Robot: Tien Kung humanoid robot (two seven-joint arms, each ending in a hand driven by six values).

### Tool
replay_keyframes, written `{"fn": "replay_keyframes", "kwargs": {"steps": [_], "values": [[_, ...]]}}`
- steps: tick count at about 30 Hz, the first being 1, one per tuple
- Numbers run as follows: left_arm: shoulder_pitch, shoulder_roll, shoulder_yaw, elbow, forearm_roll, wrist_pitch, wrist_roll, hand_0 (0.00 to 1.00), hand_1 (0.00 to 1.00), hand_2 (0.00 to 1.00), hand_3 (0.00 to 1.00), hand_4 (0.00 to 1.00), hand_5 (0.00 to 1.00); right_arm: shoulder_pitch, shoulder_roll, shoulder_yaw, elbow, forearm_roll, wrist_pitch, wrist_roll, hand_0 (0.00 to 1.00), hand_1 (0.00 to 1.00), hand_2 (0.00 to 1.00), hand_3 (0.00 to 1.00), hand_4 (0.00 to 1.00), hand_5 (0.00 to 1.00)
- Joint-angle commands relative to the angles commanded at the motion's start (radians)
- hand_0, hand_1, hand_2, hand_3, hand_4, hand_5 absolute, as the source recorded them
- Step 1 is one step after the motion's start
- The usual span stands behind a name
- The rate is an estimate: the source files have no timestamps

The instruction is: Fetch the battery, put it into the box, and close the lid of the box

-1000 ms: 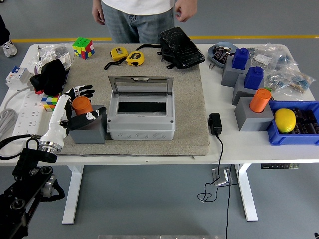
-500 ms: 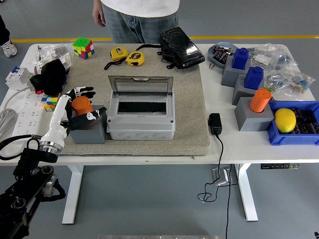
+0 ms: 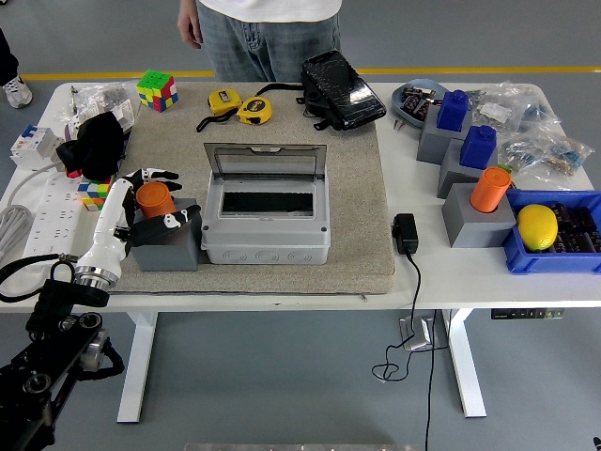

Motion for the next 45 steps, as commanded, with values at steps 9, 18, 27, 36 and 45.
{"fn": "replay_keyframes", "kwargs": {"steps": [9,18,27,36,45], "values": [[0.001,-0.004,0.004,0.004,-0.01,0.011,-0.006,0.3,0.487,0.461,0.453,0.998,0.013,-0.003,-0.002,-0.002,0.0,0.001,-0.001,0.001,0.84,0.846,0.809,0.854,0.998,0.998],[0.001,-0.006,0.006,0.007,-0.013,0.023,-0.01,0.273,0.474,0.452,0.442,0.998,0.002,-0.004,-0.003,-0.001,0.0,0.001,-0.002,0.001,0.839,0.847,0.809,0.854,0.998,0.998],[0.001,-0.007,0.009,0.008,-0.016,0.034,-0.013,0.162,0.353,0.364,0.35,0.998,0.003,-0.004,-0.003,-0.001,0.0,0.003,-0.002,0.001,0.839,0.847,0.809,0.855,0.998,0.998],[-0.001,-0.008,0.01,0.008,-0.011,0.044,-0.012,0.146,0.31,0.331,0.307,0.998,0.013,-0.002,-0.004,0.002,0.0,0.002,-0.002,0.002,0.839,0.847,0.809,0.855,0.998,0.998],[-0.005,-0.009,0.016,0.005,-0.011,0.059,-0.013,0.144,0.277,0.304,0.275,0.997,0.037,-0.001,-0.002,0.001,0.0,0.003,-0.002,0.002,0.838,0.847,0.809,0.854,0.998,0.998]]}}
